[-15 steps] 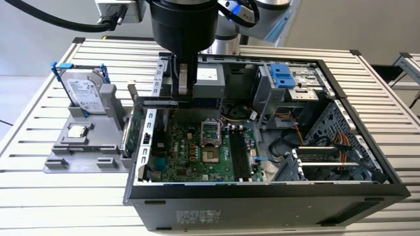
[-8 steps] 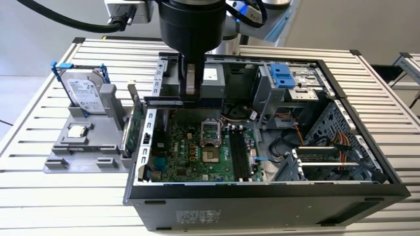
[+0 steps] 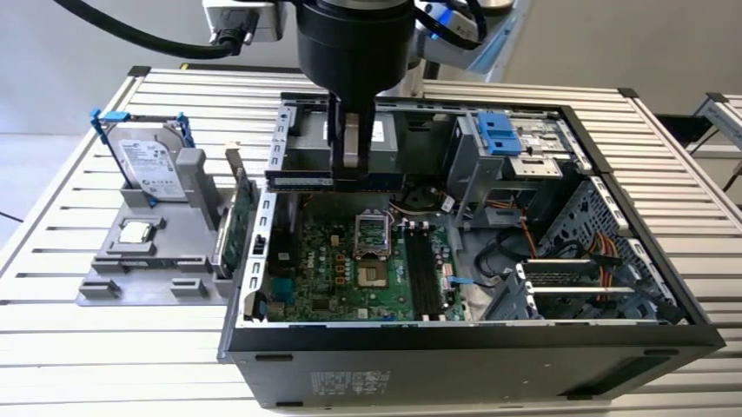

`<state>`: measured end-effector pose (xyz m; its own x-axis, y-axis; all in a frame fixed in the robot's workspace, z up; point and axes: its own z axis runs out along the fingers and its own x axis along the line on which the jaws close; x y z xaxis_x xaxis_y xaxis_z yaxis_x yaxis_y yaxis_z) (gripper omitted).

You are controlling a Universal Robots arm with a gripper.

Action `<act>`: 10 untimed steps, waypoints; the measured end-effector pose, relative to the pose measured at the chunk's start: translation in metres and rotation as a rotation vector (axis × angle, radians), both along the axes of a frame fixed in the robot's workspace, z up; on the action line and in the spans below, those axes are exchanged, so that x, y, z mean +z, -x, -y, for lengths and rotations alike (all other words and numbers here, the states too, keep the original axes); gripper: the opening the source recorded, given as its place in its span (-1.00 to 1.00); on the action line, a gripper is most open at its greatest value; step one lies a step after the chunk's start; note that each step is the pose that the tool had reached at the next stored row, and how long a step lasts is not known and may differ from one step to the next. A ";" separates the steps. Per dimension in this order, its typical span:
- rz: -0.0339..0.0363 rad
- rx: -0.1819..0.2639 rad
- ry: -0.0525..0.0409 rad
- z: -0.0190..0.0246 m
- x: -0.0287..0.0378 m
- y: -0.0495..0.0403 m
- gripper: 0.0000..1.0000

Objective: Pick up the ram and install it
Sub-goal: 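Pick up the ram and move it above insertion slot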

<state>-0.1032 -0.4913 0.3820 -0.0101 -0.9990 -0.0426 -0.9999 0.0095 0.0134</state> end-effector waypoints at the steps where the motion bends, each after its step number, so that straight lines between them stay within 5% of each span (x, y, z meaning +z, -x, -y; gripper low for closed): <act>1: 0.0000 0.000 0.0000 0.0000 0.0000 -0.0012 -1.00; 10: 0.0000 0.000 0.0000 -0.0001 0.0000 -0.0131 -1.00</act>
<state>-0.0901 -0.4912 0.3820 -0.0101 -0.9990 -0.0426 -0.9999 0.0095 0.0134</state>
